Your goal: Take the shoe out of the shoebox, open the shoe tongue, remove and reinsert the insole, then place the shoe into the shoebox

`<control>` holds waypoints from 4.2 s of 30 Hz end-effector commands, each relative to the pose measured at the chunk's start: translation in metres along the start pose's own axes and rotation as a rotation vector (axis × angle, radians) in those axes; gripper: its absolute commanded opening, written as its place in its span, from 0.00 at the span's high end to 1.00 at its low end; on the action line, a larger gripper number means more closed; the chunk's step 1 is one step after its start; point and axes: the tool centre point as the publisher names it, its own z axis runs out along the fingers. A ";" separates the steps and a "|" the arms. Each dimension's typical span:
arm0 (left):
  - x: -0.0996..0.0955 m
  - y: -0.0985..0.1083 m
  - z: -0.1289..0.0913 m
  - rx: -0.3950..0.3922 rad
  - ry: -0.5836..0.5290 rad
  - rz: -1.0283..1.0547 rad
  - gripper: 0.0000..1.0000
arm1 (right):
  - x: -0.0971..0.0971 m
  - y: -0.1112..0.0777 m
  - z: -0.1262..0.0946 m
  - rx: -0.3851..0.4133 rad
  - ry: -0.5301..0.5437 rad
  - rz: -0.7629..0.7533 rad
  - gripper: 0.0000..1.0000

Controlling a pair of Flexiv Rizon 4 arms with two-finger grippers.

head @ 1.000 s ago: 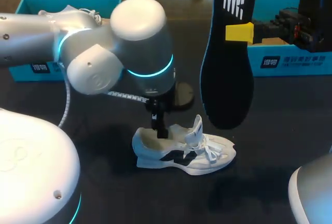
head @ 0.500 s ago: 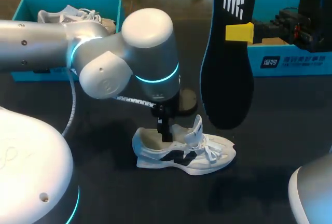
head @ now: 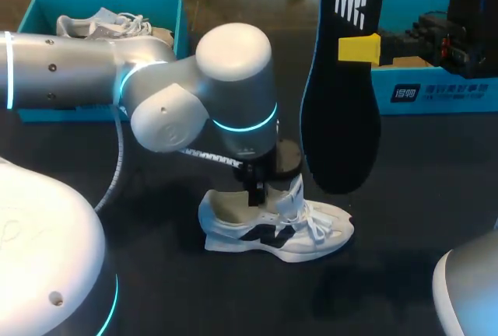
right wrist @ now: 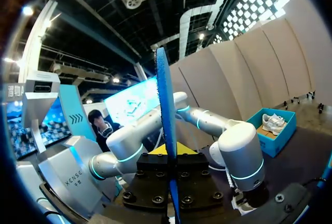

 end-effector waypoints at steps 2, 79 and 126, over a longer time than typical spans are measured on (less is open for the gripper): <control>0.002 0.003 -0.003 0.001 0.004 0.008 1.00 | -0.003 0.003 0.004 0.005 0.004 0.000 1.00; -0.005 0.001 -0.053 0.093 0.095 1.492 1.00 | -0.003 0.003 0.004 0.005 0.004 0.000 1.00; -0.011 -0.026 -0.054 0.092 -0.002 1.475 0.00 | -0.003 0.003 0.004 0.005 0.004 0.000 1.00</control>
